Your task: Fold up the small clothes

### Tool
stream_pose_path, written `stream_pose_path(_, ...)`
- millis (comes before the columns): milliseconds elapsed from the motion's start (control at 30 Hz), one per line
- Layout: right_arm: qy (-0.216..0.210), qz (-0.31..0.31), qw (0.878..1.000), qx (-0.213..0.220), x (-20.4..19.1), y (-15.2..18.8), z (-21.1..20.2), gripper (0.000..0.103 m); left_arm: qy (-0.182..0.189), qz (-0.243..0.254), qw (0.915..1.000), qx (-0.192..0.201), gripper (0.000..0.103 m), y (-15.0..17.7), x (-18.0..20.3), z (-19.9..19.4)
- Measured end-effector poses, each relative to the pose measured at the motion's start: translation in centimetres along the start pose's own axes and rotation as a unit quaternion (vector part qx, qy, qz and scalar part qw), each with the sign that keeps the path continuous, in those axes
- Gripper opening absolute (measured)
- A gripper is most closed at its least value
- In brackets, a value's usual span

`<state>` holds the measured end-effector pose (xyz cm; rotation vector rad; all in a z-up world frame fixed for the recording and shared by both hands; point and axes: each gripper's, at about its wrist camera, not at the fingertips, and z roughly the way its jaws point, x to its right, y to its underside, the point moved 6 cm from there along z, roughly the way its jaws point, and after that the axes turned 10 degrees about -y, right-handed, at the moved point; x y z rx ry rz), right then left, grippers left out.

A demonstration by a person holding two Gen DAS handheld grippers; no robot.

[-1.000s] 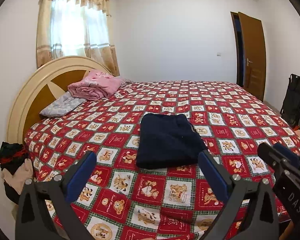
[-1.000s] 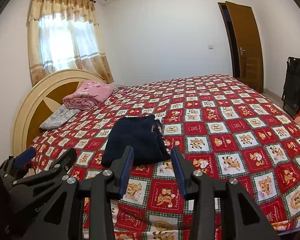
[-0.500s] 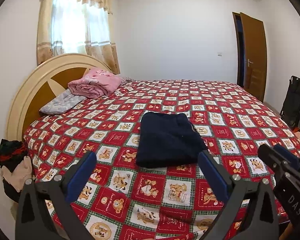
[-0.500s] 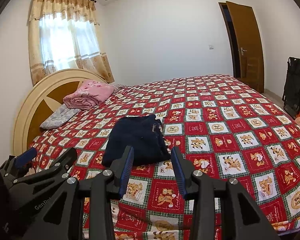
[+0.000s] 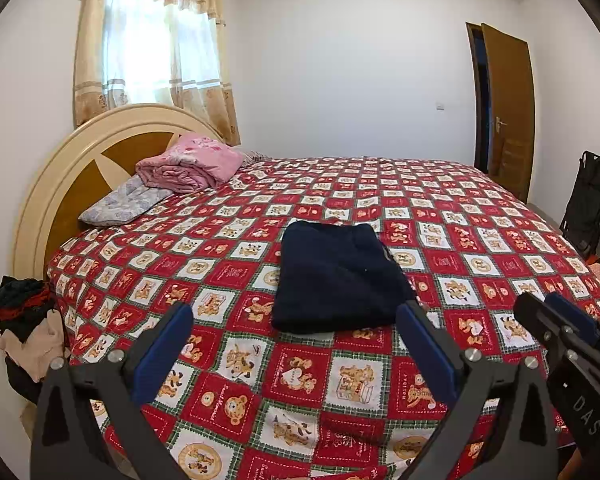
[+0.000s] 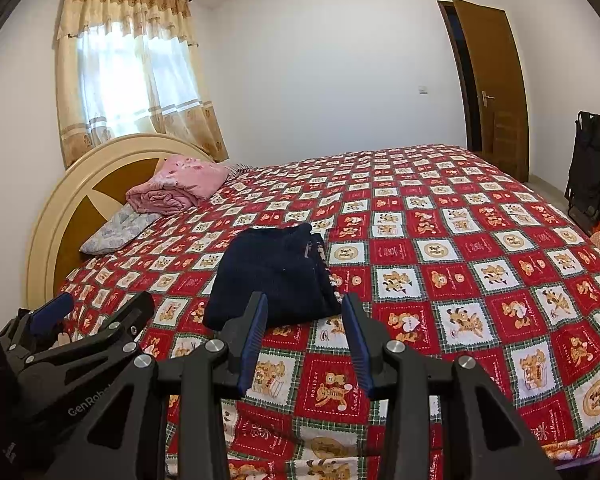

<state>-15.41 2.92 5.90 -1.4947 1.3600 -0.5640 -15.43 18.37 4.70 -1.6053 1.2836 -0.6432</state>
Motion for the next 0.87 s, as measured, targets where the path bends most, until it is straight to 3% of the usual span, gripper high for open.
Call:
stream_pose_path(267,0.0,0.001,1.0,-0.001,0.19,0.1,0.05,0.041,-0.01,0.005,0.9999,-0.002,0.103,0.47,0.14,0.08)
stream_pose_path(500,0.0,0.002,1.0,-0.002,0.27,0.15,0.03,0.041,-0.031,0.024,0.9991,0.018,0.103,0.16,0.35,0.12)
stream_pose_path(700,0.0,0.002,1.0,-0.003,0.32,0.23,0.1,0.041,-0.003,0.004,1.0,0.008,0.103,0.09,0.1,0.3)
stream_pose_path(867,0.002,0.004,1.0,-0.002,0.41,0.32,0.12,0.041,0.0,0.002,1.0,0.006,0.103,0.03,0.13,0.57)
